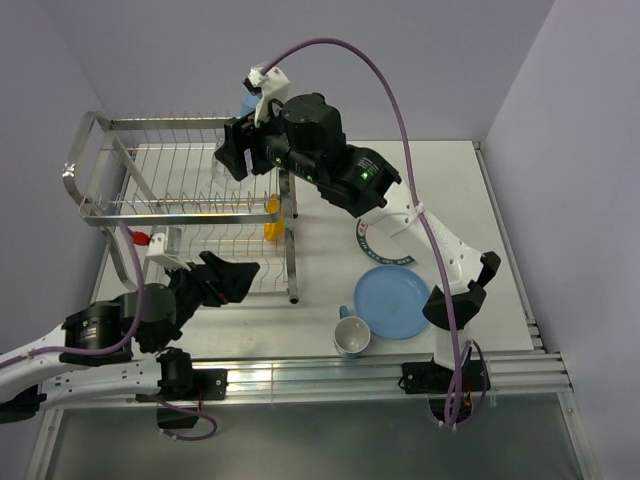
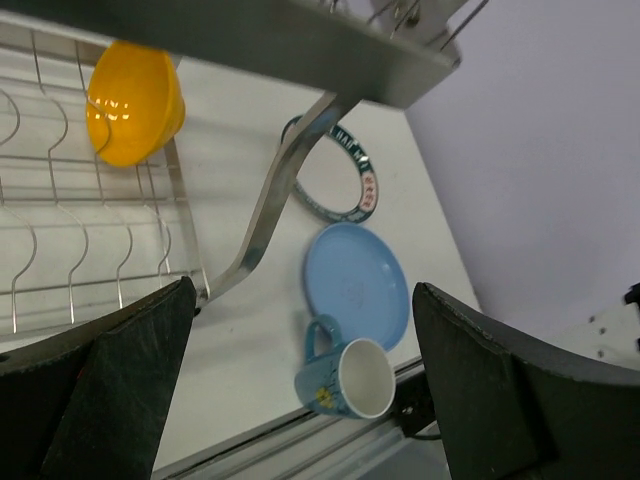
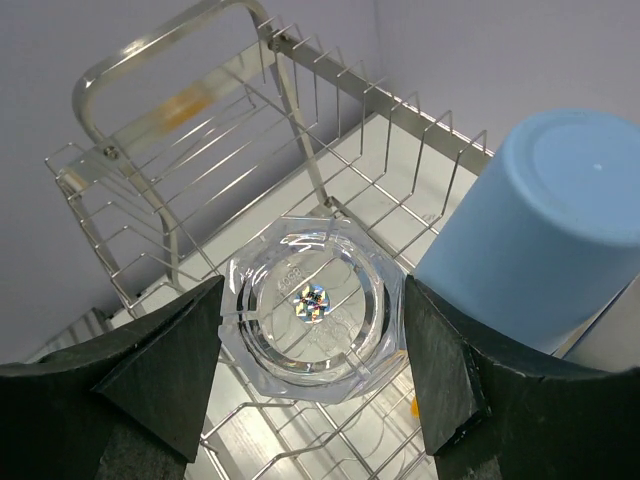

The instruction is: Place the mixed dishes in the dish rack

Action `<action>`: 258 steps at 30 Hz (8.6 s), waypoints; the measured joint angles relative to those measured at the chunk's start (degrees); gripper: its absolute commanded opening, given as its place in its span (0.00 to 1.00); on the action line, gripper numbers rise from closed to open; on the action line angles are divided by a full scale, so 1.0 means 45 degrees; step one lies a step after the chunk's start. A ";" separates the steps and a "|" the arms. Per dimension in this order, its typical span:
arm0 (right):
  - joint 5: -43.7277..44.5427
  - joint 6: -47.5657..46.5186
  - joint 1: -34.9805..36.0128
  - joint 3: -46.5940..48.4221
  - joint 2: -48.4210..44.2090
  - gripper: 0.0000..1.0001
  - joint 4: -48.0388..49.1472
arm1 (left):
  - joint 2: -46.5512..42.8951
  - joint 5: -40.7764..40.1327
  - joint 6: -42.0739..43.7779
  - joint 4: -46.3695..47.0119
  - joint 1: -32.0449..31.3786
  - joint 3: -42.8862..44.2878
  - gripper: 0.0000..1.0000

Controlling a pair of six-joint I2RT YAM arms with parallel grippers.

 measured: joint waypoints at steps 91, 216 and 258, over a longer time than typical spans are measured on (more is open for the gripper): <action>-0.1001 0.9530 0.0583 -2.0298 -1.8238 0.95 0.1355 | 0.1744 0.1413 0.1637 0.6776 -0.3084 -0.4260 0.00; -0.5387 0.7864 0.1292 -2.0793 -1.4848 0.00 0.6751 | -0.2181 0.2841 0.2637 0.3220 -0.3167 -0.2307 0.94; -0.8903 0.3905 0.5289 -1.9550 -1.2633 0.00 0.0971 | 0.2628 1.4654 0.2448 0.3458 -0.3167 -0.3264 0.66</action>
